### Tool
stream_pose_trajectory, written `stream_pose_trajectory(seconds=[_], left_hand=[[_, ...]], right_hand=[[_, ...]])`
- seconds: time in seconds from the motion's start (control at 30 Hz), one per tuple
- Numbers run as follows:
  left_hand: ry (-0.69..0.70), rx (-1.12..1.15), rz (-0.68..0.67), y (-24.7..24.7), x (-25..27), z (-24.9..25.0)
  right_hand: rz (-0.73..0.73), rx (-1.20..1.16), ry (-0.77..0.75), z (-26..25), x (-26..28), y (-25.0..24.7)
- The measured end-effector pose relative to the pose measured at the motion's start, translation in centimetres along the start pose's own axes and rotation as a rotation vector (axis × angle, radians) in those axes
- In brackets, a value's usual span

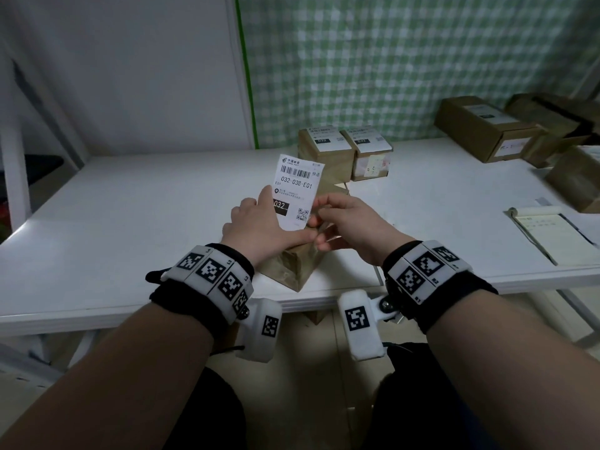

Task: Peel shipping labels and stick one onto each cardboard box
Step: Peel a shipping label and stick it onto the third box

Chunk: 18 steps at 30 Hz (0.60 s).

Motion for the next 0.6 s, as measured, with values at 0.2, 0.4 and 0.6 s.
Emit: stream_pose_trajectory(seconds=[0.2, 0.4, 0.6], left_hand=[[0.025, -0.116, -0.120, -0.2, 0.1, -0.1], [0.143, -0.107, -0.284, -0.9, 0.7, -0.6], [0.190, -0.047, -0.333, -0.6, 1.4, -0.3]], right_hand=[[-0.007, 0.169, -0.012, -1.3, 0.0, 0.5], [-0.065, 0.460, -0.048, -1.9, 0.0, 2.3], [-0.036, 0.472, -0.019, -1.5, -0.2, 3.7]])
Point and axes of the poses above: each hand's wrist, its own x-axis away from the middle knuckle, its own y-axis out of the palm, z = x × y, the point moved 5 cm from there along -x, towards the middle knuckle, and after that the axes turned 14 degrees about -x, right-handed, at the moved point
